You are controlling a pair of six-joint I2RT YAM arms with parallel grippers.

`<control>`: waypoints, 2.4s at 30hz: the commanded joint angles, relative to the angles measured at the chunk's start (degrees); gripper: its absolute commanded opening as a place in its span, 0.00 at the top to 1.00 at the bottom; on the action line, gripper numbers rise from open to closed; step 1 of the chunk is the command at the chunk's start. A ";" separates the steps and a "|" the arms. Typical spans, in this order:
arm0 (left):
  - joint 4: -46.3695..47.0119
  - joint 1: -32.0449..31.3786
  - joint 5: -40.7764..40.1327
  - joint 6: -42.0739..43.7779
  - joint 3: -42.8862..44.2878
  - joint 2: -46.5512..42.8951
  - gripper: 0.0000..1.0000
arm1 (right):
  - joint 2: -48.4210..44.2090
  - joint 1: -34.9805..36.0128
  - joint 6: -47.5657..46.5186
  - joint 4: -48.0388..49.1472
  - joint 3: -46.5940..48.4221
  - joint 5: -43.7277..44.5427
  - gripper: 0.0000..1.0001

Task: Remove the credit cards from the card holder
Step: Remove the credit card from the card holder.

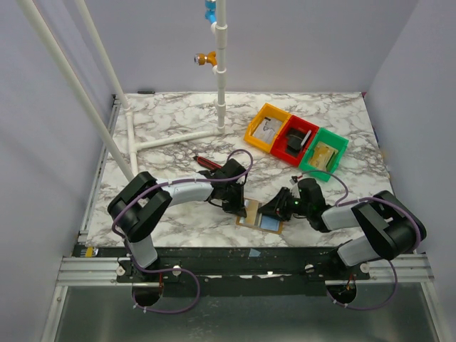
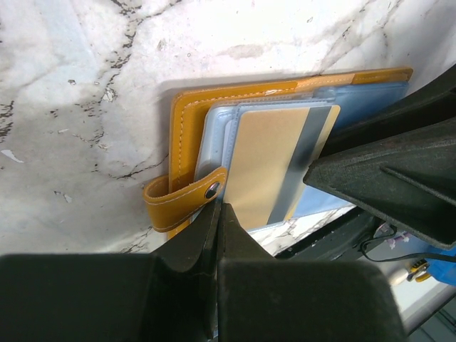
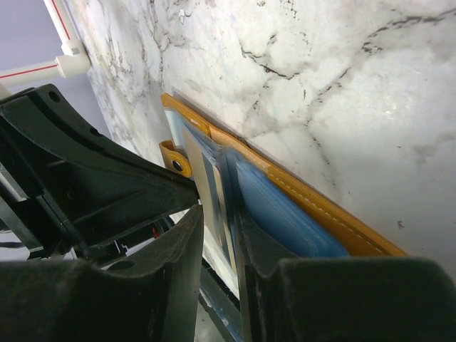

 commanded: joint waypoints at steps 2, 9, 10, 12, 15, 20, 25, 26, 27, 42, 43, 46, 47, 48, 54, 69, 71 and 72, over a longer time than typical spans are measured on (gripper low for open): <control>-0.61 -0.20 -3.04 0.19 -2.80 2.68 1.00 | 0.97 -0.89 -0.33 -1.73 -0.66 -1.53 0.72; 0.08 -0.15 -2.69 0.01 -3.42 2.42 1.00 | -1.56 -0.93 -0.95 -2.87 -2.09 -0.42 0.76; 0.16 -0.13 -2.55 -0.08 -3.44 2.43 1.00 | -1.87 -0.86 -0.78 -2.51 -2.26 -0.33 0.77; 0.27 -0.15 -2.34 -0.25 -3.44 2.46 1.00 | -2.37 -0.87 -0.44 -1.45 -2.63 -0.40 0.79; 0.27 -0.17 -2.25 -0.20 -3.44 2.48 1.00 | -2.79 -0.90 0.17 0.36 -3.25 -0.92 0.79; 0.35 -0.03 -2.17 0.01 -3.45 2.36 1.00 | -3.06 -0.86 -0.22 0.72 -3.00 -0.98 0.83; 0.31 -0.06 -2.06 0.01 -3.18 2.58 1.00 | -0.94 -0.86 0.05 3.17 -3.00 -1.53 0.87; 0.36 -0.09 -1.96 0.01 -3.17 2.63 1.00 | -0.52 -0.86 0.06 3.85 -3.00 -1.86 0.88; 0.31 -0.07 -1.98 0.01 -3.09 2.66 1.00 | -0.01 -0.86 0.20 4.52 -3.07 -1.98 0.88; 2.03 2.68 -2.00 -1.40 -6.93 0.90 1.00 | -1.55 -0.86 -1.33 1.53 -3.17 0.40 0.99; 2.07 2.78 -2.16 -1.48 -7.18 0.93 1.00 | -1.91 -0.90 -1.64 1.02 -3.17 0.60 0.99; 2.56 3.21 -2.10 -2.03 -8.11 0.62 1.00 | -2.57 -0.88 -2.15 0.08 -3.11 1.21 0.99; 2.87 3.38 -1.97 -2.22 -8.28 0.60 1.00 | -2.77 -0.92 -2.35 -0.25 -3.10 1.34 0.99; 3.13 3.53 -1.90 -2.43 -8.65 0.62 1.00 | -2.93 -0.96 -2.60 -0.54 -3.08 1.43 0.99; 3.87 4.36 -1.98 -3.23 -10.00 0.33 1.00 | -3.80 -1.25 -3.91 -2.80 -3.13 1.92 0.99; 7.35 5.95 -1.17 -5.52 -14.06 -1.27 1.00 | -8.14 -2.91 -6.74 -8.86 -3.70 1.80 0.99; 8.35 6.04 -0.77 -5.87 -14.74 -1.67 1.00 | -9.18 -3.05 -7.06 -9.96 -3.70 1.76 0.99; 8.36 6.04 -0.74 -5.80 -14.77 -1.73 1.00 | -9.84 -3.17 -7.25 -10.65 -3.70 1.79 0.99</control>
